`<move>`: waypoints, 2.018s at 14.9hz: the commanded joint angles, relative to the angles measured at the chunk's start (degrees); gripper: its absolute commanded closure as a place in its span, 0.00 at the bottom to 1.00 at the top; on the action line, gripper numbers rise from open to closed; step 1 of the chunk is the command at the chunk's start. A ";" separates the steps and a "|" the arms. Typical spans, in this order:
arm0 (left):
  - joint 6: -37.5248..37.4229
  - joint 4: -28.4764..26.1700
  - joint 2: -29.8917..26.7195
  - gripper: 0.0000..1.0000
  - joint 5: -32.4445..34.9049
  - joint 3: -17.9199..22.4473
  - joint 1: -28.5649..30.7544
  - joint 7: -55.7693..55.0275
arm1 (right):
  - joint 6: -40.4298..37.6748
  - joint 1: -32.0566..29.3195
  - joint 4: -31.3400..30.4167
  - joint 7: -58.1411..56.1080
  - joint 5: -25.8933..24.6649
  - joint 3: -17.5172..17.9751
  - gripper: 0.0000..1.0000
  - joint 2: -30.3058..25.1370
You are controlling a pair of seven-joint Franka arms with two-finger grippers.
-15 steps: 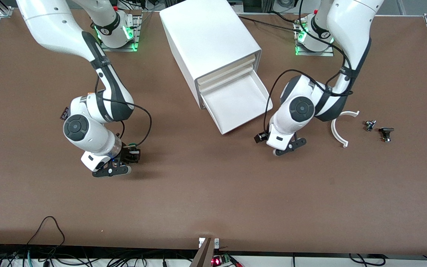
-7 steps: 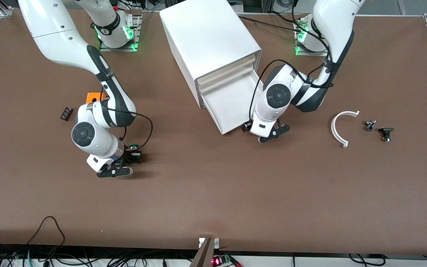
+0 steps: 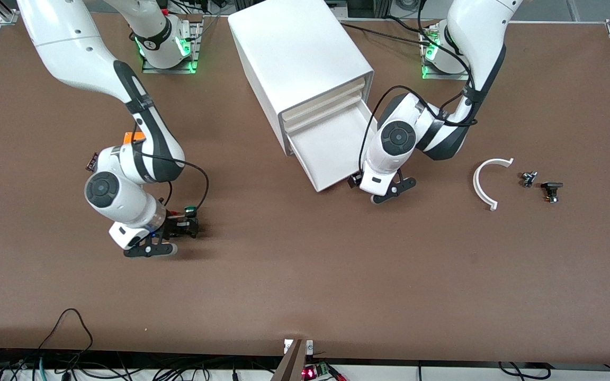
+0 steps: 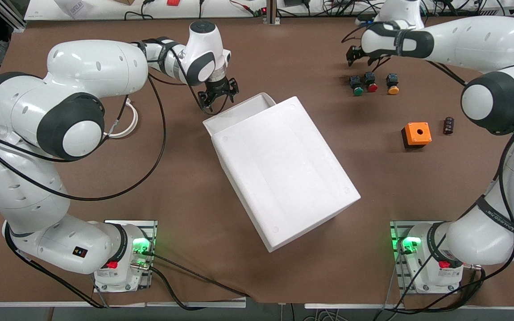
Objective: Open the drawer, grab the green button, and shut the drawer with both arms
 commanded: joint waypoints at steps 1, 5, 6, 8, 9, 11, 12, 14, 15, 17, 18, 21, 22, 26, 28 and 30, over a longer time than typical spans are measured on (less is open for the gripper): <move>0.81 -3.62 -2.34 0.07 1.62 -1.25 -0.20 -1.90 | -3.47 -1.08 -1.04 -1.50 0.63 0.67 0.00 -6.11; 0.29 -4.68 -3.21 0.05 1.53 -5.90 0.50 -4.62 | -4.62 -1.78 -1.12 -1.67 0.46 -1.78 0.00 -11.65; 0.20 -5.12 -3.57 0.04 1.44 -7.05 0.59 -6.02 | -5.84 -1.78 -1.12 -1.50 0.46 -2.32 0.00 -13.49; 0.11 -5.91 -3.83 0.04 1.36 -9.50 0.50 -8.14 | -10.49 -1.78 -1.21 -0.01 0.55 -2.50 0.00 -17.44; 0.11 -6.52 -3.75 0.02 1.27 -10.47 0.50 -9.02 | -13.12 -1.78 -1.13 2.61 0.46 -2.58 0.00 -19.20; 0.20 -6.97 -3.48 0.02 0.92 -11.89 0.50 -10.42 | -17.17 -1.70 -1.21 7.27 -0.15 -2.67 0.00 -21.76; 0.20 -7.14 -3.48 0.02 0.92 -12.06 0.41 -10.60 | -19.98 -1.70 -1.13 8.60 -0.24 -2.67 0.00 -22.73; 0.20 -7.14 -3.48 0.02 0.74 -13.46 0.32 -11.39 | -21.67 -1.26 -0.86 10.53 -0.68 -2.58 0.00 -24.67; 0.11 -7.14 -3.48 0.01 0.74 -14.52 0.50 -12.70 | -22.46 -1.26 -0.77 10.80 -0.77 -2.41 0.00 -25.98; -0.85 -7.40 -3.39 0.01 0.74 -14.88 0.15 -14.30 | -26.75 -1.26 -0.77 11.16 -1.04 -2.50 0.00 -28.35; -1.55 -7.41 -3.39 0.01 0.74 -14.97 0.06 -14.30 | -29.30 -1.43 -1.12 10.98 -1.12 -2.50 0.00 -29.84; -2.53 -7.32 -3.48 0.01 0.74 -16.81 0.24 -14.30 | -34.14 -3.79 -2.26 10.72 -2.78 -1.89 0.00 -33.89; -2.88 -7.32 -3.48 0.01 0.83 -16.90 0.24 -14.30 | -35.63 -5.46 -2.27 10.89 -4.19 -0.84 0.00 -34.68; -6.02 -6.09 -4.36 0.01 1.18 -17.08 0.50 -12.81 | -36.53 -10.65 -8.39 10.02 -4.20 2.77 0.00 -42.40; -12.95 -1.46 -4.62 0.01 1.62 -16.20 2.16 -8.26 | -34.17 -11.19 -13.84 10.02 -3.85 3.57 0.00 -46.54; -21.83 5.92 -4.54 0.01 1.80 -16.46 6.90 -3.33 | -33.54 -11.19 -16.15 10.10 -3.76 3.92 0.00 -48.14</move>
